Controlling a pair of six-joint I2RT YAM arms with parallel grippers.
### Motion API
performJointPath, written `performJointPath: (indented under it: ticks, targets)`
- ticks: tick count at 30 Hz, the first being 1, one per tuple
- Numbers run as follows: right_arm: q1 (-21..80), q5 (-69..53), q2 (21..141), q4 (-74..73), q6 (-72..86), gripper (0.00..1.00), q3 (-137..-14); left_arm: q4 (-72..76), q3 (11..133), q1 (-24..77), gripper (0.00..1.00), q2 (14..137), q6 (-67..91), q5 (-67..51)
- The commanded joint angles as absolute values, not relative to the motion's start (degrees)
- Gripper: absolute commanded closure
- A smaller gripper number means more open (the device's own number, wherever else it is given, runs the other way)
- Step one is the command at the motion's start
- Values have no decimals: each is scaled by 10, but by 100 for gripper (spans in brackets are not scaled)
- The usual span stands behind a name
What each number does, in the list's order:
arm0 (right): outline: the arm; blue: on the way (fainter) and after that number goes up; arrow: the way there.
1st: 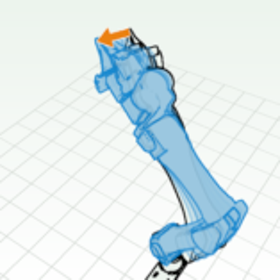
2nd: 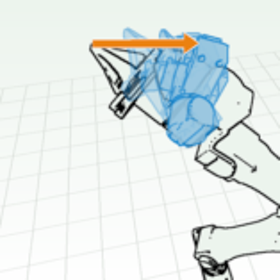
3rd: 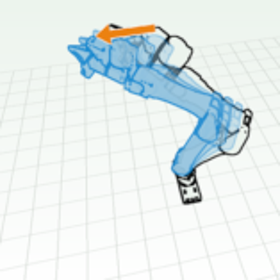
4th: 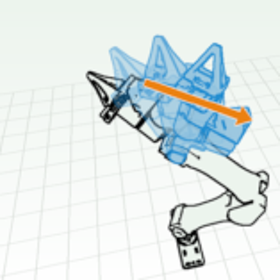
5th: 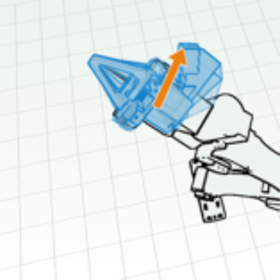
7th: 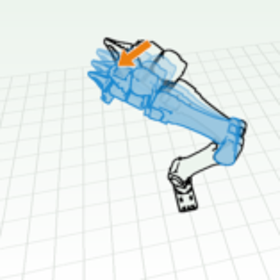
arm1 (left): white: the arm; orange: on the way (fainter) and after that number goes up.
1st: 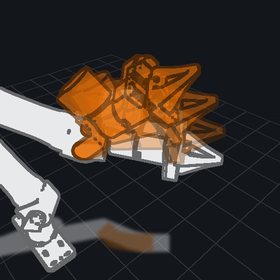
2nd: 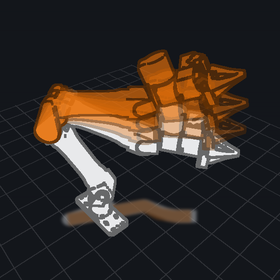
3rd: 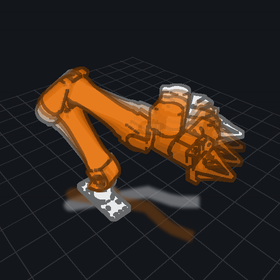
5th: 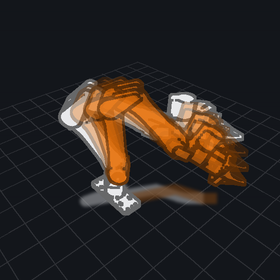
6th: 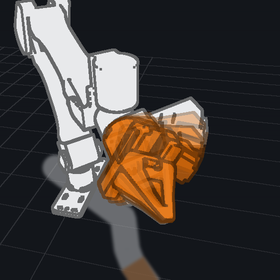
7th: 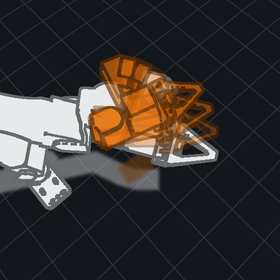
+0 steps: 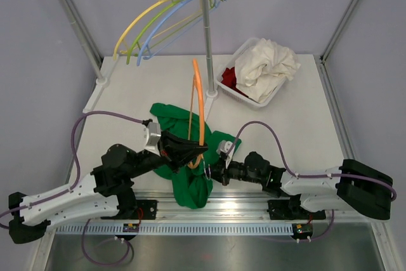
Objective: Remove the t-shirt from the hanger
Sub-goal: Remove the tshirt from the hanger, then place the tshirt into the basket
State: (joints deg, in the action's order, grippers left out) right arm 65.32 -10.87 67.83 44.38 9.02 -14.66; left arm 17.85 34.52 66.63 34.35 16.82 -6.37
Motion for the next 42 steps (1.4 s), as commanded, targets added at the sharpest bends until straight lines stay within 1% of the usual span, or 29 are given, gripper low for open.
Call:
performJointPath:
  ticks: [1,2,3,4,5,6,8,9,11,12,14,16,21,24,27,31,35,38,40,41,42]
  targets:
    - [655,-3,686,443,74,100,-176,216,428,670,100,327,143,-43]
    - [656,39,696,420,76,98,-196,198,446,669,100,321,155,-29]
    - [656,45,701,407,77,95,-200,176,465,670,100,306,162,-16]
    - [655,51,707,401,83,88,-202,123,503,669,100,299,177,-3]
    - [656,55,712,405,87,70,-199,94,520,669,100,291,184,35]
    - [655,56,721,420,90,56,-195,75,531,669,100,283,187,43]
    - [655,38,733,433,99,16,-189,25,554,670,100,252,211,79]
    - [655,31,747,440,105,1,-191,6,564,670,100,244,220,91]
    - [655,3,767,445,114,0,-204,-52,581,669,100,222,243,121]
    - [656,-17,793,461,118,0,-208,-61,577,670,100,213,255,129]
    - [655,-20,821,474,127,0,-227,-69,563,669,99,190,295,148]
    - [655,-28,877,497,131,1,-244,-67,539,669,100,182,324,149]
    - [656,-51,937,524,150,1,-282,-51,515,670,100,165,336,149]
    - [657,-42,955,503,158,1,-304,-67,523,669,100,142,319,160]
    - [667,-3,991,427,151,1,-360,-102,519,669,100,125,303,177]
    - [700,78,1049,362,135,1,-424,-116,497,669,100,111,291,185]
    - [724,157,1140,282,134,0,-499,-127,494,668,100,102,278,186]
    - [724,199,1178,255,149,0,-519,-134,490,669,100,89,271,185]
    - [725,182,1175,268,152,36,-493,-141,481,668,100,80,270,186]
    - [724,178,1154,282,155,52,-481,-141,477,668,100,70,270,187]
    - [724,180,1139,288,159,63,-467,-143,470,668,100,64,271,186]
